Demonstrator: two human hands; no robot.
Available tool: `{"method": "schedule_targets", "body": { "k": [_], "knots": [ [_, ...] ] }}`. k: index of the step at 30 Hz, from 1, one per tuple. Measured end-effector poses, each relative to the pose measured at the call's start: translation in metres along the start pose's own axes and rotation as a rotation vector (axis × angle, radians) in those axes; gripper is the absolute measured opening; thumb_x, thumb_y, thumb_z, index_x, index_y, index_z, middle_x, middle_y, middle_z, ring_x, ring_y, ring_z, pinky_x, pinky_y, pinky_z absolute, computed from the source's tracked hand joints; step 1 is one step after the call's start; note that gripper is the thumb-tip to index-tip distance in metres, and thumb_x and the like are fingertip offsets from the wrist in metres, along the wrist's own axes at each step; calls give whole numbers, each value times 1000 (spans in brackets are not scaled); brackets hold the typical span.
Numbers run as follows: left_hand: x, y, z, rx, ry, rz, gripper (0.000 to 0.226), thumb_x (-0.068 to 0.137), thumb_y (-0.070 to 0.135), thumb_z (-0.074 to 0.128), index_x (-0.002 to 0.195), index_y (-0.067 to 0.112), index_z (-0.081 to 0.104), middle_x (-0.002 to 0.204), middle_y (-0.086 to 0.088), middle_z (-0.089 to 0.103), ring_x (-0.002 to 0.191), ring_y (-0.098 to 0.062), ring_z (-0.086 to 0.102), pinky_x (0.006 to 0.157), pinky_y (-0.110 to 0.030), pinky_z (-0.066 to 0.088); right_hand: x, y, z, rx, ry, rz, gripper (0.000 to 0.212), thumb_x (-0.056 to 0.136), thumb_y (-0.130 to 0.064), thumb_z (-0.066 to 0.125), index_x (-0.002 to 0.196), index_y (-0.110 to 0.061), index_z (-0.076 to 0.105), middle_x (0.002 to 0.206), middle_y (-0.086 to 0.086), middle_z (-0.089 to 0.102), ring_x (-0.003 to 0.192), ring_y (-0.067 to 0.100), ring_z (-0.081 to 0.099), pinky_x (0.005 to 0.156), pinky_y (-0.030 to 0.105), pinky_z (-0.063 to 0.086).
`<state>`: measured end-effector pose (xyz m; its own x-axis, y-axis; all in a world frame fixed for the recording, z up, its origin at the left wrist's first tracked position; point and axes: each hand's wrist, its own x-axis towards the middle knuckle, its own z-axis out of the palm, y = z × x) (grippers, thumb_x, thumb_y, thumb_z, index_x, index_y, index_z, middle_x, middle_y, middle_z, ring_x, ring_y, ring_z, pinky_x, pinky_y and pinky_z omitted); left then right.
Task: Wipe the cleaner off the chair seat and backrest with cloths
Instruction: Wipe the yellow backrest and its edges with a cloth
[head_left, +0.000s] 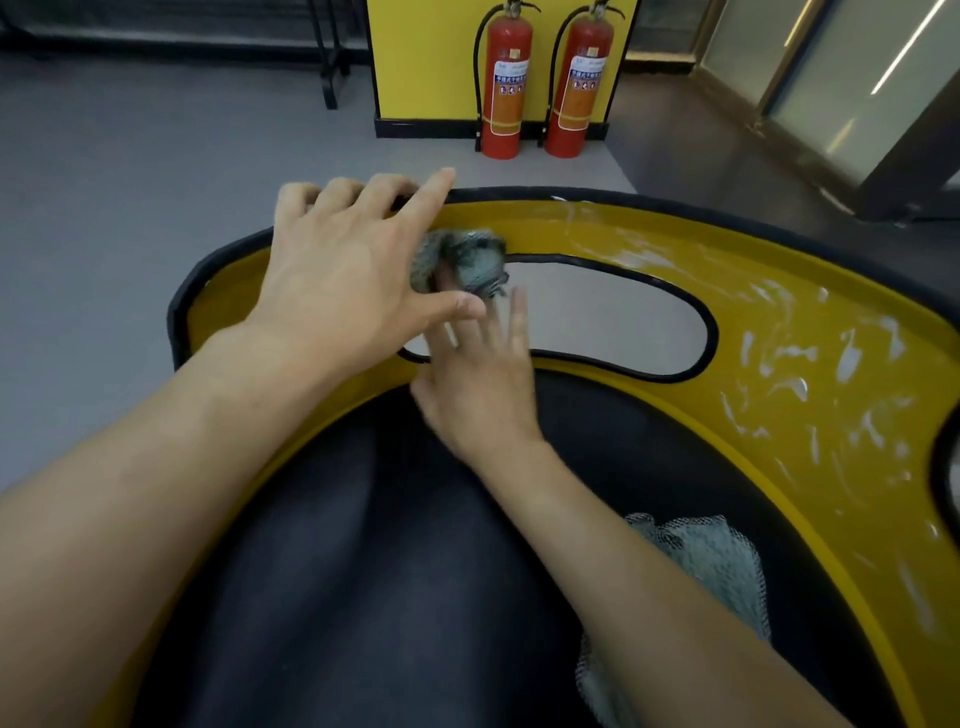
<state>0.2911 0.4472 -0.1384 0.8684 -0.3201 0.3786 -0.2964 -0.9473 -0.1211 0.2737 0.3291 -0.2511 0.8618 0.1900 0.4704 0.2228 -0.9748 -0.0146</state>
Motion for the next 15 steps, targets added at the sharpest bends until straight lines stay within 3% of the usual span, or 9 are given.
{"method": "schedule_targets", "body": {
  "k": [3,8,12,15],
  "knots": [
    [4,4,-1,-16,-12,-9,103,74,89,34,159,34,16,153,-3,44,135,-32,43,107,-48,29,0,45,-17,-51,65,245,85,82,-30,66,157,-20,27,165,6,25,145,33,29,122,59,12],
    [8,12,0,-31,-14,-3,101,76,87,34,159,34,16,153,-1,43,136,-31,42,109,-48,28,-14,73,-26,-24,75,482,81,90,-31,56,159,-15,16,168,12,5,148,39,18,122,60,9],
    [6,12,3,-31,8,6,98,78,86,37,158,33,20,152,-2,45,134,-31,43,108,-47,28,9,39,-18,88,89,505,83,93,-47,52,158,-9,16,166,21,12,148,44,15,122,57,11],
    [7,13,4,-38,19,6,95,79,87,35,156,33,24,148,-3,48,132,-31,45,107,-47,28,20,0,-7,98,13,271,81,93,-55,41,159,-13,18,167,16,9,153,41,6,122,55,4]
  ]
}}
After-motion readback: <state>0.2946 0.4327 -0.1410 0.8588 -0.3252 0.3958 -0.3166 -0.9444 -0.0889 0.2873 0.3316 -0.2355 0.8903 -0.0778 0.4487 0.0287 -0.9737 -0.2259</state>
